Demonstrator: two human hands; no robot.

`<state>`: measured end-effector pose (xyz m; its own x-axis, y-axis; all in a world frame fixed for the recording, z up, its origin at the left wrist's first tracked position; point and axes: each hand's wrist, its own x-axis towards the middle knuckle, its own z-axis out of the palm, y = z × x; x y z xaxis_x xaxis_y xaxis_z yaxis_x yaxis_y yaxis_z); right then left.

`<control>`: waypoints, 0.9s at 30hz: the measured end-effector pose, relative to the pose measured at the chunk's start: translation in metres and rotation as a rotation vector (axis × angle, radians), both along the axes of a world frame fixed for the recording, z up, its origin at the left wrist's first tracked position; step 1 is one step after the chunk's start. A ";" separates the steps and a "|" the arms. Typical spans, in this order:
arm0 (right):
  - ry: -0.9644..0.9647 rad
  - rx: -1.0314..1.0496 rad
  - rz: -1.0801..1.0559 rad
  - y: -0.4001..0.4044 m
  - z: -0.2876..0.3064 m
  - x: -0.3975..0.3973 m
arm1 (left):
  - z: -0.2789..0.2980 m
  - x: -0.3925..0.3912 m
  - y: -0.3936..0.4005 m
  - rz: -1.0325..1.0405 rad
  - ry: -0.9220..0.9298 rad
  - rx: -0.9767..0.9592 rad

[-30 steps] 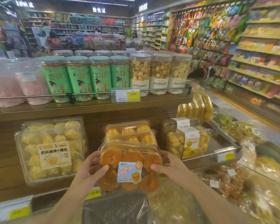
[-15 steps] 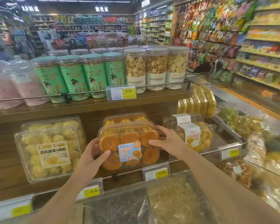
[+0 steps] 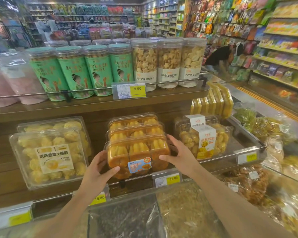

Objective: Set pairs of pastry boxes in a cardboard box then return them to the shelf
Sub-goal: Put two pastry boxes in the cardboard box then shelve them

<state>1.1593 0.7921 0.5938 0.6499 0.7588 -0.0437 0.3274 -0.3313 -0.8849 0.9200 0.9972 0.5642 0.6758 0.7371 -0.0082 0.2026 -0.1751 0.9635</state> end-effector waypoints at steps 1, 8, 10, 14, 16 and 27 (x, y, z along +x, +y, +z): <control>-0.003 0.005 0.001 -0.002 -0.002 0.001 | 0.000 0.000 -0.001 -0.001 0.009 -0.002; 0.007 0.013 0.001 -0.018 -0.013 -0.006 | -0.006 -0.013 -0.004 -0.016 0.123 0.020; 0.017 0.000 -0.006 -0.020 -0.012 -0.009 | -0.003 -0.014 -0.008 -0.018 0.141 0.031; 0.023 -0.024 -0.016 -0.021 -0.004 -0.014 | 0.004 -0.014 -0.012 -0.015 0.164 0.018; 0.024 -0.062 -0.027 -0.022 0.003 -0.018 | 0.009 -0.016 -0.013 -0.016 0.177 -0.006; -0.390 -0.387 0.087 -0.024 0.089 -0.050 | 0.083 -0.067 -0.016 -0.096 0.659 0.552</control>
<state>1.1092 0.7686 0.6832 0.6092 0.7868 -0.0986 0.6469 -0.5651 -0.5120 0.8535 0.9811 0.6467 0.7190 0.6907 -0.0776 0.6500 -0.6287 0.4269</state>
